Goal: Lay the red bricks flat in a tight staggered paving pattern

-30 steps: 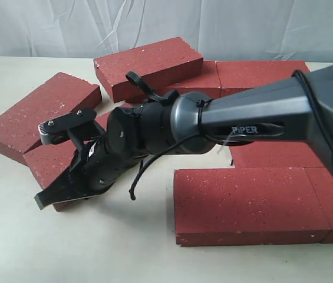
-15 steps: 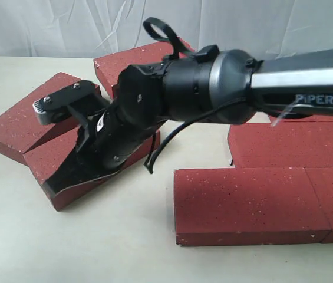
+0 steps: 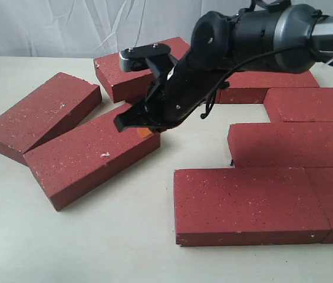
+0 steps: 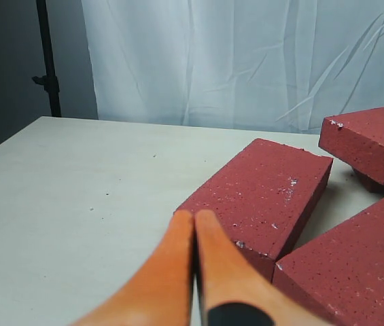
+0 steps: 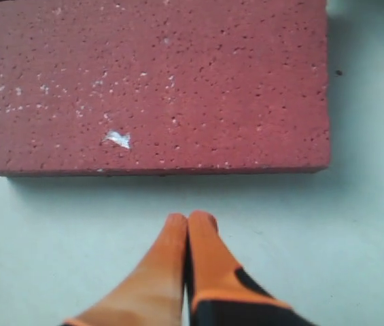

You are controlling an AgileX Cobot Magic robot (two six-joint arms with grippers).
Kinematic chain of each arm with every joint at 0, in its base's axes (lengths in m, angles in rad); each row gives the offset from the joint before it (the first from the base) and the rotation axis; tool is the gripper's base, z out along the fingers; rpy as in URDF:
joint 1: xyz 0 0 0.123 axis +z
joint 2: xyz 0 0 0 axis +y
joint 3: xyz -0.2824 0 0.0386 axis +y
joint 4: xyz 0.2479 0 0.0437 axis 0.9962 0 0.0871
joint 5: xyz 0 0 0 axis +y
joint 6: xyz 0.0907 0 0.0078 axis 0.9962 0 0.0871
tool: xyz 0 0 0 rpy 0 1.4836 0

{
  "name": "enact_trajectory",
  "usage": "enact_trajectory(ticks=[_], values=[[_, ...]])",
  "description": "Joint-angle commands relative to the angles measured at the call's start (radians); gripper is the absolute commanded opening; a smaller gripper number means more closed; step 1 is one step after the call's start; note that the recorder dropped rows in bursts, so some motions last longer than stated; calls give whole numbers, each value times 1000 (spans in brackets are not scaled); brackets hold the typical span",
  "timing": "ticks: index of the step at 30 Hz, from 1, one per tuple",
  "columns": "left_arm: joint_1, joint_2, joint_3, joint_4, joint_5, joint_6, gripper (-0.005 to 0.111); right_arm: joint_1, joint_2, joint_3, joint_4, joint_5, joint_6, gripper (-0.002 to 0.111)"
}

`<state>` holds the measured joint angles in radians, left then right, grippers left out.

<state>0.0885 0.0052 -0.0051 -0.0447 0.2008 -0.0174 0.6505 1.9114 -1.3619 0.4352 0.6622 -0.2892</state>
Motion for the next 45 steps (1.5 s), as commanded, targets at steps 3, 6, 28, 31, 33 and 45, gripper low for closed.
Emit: enact_trajectory(ticks=[3, 6, 28, 31, 33, 45], values=[[1, -5, 5, 6, -11, -2, 0, -79, -13, 0, 186, 61, -145, -1], [1, -5, 5, 6, -11, -2, 0, -100, -19, 0, 239, 74, -190, -1], [1, -5, 5, 16, -319, -6, 0, -104, -25, 0, 254, 57, -190, -1], [1, -5, 5, 9, -309, -6, 0, -104, -25, 0, 254, 57, -190, -1], [1, -5, -22, 8, -289, -6, 0, -104, -25, 0, 254, 57, -190, -1], [-1, 286, -338, 112, -105, -6, 0, -104, -25, 0, 254, 3, -188, -1]])
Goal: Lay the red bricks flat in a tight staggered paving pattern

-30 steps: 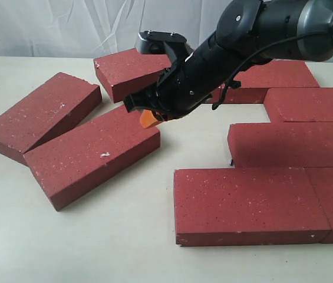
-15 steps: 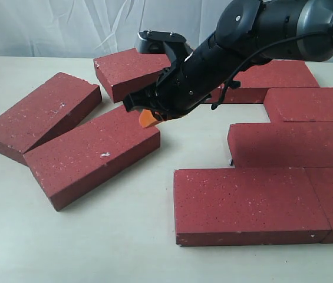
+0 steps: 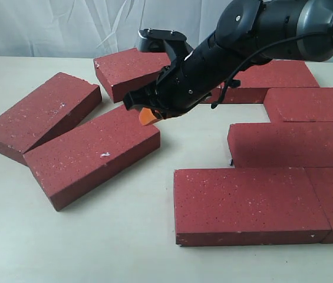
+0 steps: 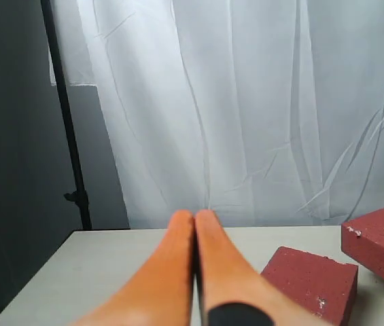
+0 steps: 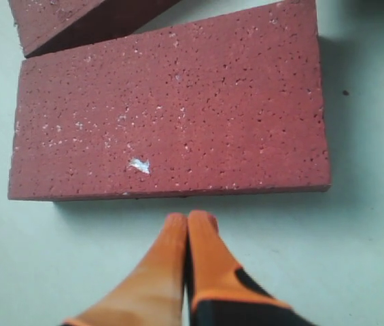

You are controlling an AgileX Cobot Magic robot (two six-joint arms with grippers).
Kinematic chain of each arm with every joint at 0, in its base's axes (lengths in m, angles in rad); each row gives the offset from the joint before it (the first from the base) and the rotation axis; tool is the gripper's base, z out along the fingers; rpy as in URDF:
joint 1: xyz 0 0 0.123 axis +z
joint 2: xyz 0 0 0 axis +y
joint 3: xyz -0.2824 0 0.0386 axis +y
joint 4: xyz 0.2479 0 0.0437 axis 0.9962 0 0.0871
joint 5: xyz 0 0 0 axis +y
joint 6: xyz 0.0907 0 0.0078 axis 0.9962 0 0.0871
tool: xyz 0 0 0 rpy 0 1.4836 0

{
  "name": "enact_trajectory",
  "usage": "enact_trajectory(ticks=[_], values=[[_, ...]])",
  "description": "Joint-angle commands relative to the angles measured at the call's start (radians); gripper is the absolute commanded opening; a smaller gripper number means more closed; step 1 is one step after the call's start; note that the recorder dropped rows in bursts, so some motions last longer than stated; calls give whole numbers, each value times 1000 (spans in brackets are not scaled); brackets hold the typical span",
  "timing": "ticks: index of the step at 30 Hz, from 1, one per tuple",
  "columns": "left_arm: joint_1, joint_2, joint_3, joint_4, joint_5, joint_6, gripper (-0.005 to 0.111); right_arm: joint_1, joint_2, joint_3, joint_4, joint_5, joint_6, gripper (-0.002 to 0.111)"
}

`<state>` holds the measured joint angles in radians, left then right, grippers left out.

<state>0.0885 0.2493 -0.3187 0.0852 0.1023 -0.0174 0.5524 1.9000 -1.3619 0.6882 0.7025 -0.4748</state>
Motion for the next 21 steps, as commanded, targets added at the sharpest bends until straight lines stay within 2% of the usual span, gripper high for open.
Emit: enact_trajectory(ticks=[1, 4, 8, 21], values=[[-1, 42, -24, -36, -6, -6, 0, -6, -14, 0, 3, -53, -3, -1], [-1, 42, -24, -51, -26, -6, 0, -6, -14, 0, 2, -69, -3, -1], [-1, 83, -44, -96, 56, -8, 0, -6, -10, 0, 2, -50, -3, -1], [-1, 639, -356, -116, 482, -8, 0, -4, -10, 0, 2, -8, -3, -1]])
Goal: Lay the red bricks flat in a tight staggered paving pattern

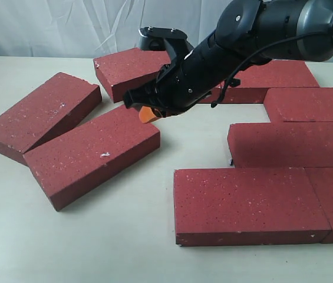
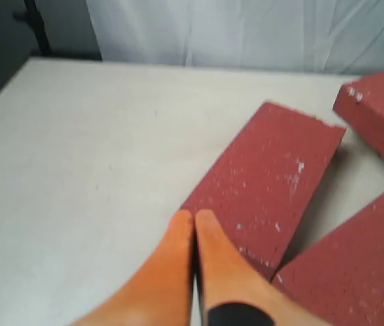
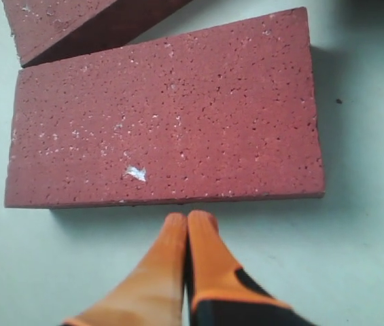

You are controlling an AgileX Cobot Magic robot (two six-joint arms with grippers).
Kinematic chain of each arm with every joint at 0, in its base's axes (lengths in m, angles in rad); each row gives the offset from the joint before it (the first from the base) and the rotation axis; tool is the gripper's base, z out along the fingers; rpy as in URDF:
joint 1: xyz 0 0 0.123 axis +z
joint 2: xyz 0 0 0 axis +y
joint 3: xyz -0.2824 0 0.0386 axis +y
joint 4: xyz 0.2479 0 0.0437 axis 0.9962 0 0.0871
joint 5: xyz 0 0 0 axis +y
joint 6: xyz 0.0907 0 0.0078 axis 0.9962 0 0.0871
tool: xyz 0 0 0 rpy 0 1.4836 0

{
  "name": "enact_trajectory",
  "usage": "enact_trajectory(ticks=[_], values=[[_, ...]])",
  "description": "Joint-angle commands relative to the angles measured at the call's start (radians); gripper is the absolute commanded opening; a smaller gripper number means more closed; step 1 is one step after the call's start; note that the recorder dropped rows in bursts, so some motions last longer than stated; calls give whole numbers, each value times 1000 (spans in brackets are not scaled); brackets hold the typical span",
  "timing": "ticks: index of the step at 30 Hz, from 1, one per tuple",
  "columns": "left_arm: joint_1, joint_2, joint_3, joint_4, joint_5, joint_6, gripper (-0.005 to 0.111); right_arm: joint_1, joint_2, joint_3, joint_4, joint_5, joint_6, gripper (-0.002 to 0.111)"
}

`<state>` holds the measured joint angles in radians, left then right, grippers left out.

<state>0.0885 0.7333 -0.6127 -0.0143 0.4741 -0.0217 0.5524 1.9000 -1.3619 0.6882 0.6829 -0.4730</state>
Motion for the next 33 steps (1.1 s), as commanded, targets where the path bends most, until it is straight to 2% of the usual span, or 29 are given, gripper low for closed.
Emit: enact_trajectory(ticks=[1, 8, 12, 17, 26, 33], values=[[-1, 202, -70, -17, 116, -4, 0, -4, -10, 0, 2, 11, -5, -1], [-1, 456, -77, -96, 129, 50, 0, -4, -10, 0, 2, 11, -5, -1], [-1, 553, -77, -207, 132, 145, 0, -4, -10, 0, 2, 11, -5, -1], [-5, 639, -77, -271, 138, 191, 0, -4, -10, -6, -8, 34, -5, -1], [-143, 785, -107, -247, 155, 201, 0, -4, -10, -100, -87, 157, -3, -1], [-163, 902, -150, -258, 135, 201, 0, -4, 11, -100, -97, 131, -3, -1]])
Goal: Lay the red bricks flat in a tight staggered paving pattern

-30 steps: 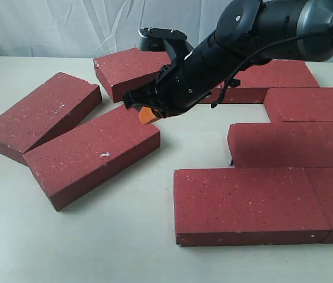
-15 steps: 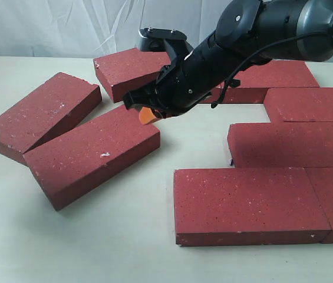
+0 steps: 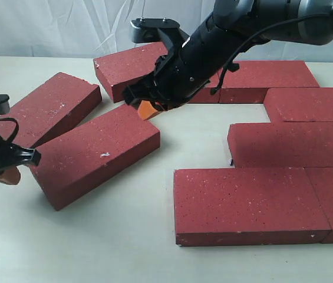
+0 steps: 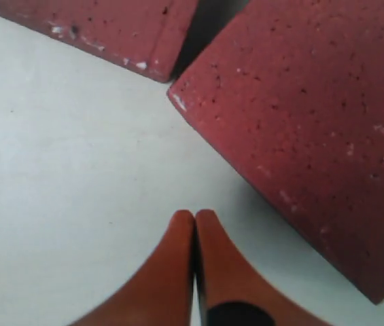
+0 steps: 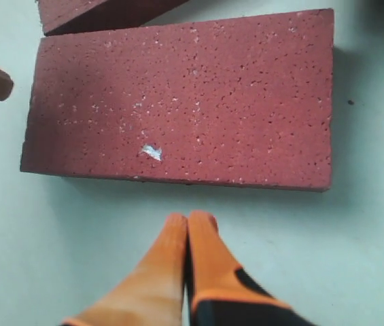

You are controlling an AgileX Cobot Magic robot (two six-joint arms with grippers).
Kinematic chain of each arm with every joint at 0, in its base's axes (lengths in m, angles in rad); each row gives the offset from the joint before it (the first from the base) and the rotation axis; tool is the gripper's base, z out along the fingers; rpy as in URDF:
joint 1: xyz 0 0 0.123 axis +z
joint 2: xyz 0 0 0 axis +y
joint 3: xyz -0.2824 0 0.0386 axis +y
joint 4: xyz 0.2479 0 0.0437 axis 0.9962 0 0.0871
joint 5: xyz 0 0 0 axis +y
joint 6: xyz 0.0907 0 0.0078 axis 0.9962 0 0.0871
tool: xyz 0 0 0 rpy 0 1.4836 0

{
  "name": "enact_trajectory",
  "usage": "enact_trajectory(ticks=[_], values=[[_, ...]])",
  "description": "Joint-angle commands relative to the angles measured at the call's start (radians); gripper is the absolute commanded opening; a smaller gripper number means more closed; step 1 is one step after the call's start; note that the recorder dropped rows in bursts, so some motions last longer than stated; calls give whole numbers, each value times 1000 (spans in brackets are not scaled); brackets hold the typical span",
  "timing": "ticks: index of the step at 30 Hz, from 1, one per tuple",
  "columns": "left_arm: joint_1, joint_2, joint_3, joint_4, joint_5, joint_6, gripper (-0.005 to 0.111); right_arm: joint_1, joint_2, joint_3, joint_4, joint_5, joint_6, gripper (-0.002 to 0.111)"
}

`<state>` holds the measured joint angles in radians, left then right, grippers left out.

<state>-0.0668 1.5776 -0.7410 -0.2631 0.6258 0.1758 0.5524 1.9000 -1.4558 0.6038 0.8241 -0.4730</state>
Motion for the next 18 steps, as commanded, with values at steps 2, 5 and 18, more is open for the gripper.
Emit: enact_trajectory(ticks=[2, 5, 18], values=[[-8, 87, -23, -29, -33, 3, 0, -4, 20, -6, -20, -19, -3, -1], [-8, 124, -28, -52, -45, 4, 0, -4, 32, -6, -47, -73, -3, -1], [-8, 161, -30, -252, -171, 11, 0, -4, 131, -6, -217, -307, 115, -1]])
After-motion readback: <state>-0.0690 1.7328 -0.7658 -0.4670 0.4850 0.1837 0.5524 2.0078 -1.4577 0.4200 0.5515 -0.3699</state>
